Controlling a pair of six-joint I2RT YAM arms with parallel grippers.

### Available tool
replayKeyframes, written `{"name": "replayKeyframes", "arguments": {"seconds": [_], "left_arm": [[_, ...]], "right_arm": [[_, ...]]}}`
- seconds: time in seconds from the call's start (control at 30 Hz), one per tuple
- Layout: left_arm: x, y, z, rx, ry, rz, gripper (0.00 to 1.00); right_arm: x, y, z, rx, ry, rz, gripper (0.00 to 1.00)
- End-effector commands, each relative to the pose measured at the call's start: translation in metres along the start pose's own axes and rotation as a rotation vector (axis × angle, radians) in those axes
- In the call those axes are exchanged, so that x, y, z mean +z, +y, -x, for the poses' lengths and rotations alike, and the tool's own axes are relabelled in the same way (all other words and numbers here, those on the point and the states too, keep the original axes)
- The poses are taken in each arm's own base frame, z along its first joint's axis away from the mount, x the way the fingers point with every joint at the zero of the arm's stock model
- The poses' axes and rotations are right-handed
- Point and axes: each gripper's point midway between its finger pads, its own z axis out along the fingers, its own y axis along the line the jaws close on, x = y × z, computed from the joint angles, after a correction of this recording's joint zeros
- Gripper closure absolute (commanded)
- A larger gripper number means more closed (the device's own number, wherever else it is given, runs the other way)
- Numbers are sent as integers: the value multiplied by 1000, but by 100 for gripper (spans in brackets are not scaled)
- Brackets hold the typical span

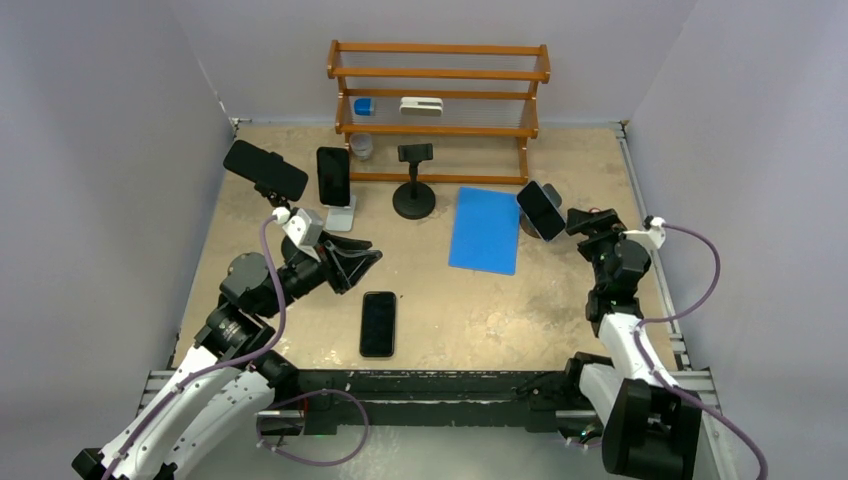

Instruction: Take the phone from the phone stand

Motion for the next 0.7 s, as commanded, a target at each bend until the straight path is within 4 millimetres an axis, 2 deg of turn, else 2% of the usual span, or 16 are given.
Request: {"name": "replayKeyframes", "arguments": {"seconds": [0.0, 0.07, 0.67], "left_arm": [[2, -4, 11, 8, -44, -23, 69], [2, -4, 11, 7, -42, -23, 68], [4, -5, 7, 0, -25, -34, 68]], "right_arm": [[6, 12, 8, -53, -46, 83, 8], [9, 14, 10, -55, -59, 103, 9], [31, 2, -22, -24, 45, 125, 20]]}}
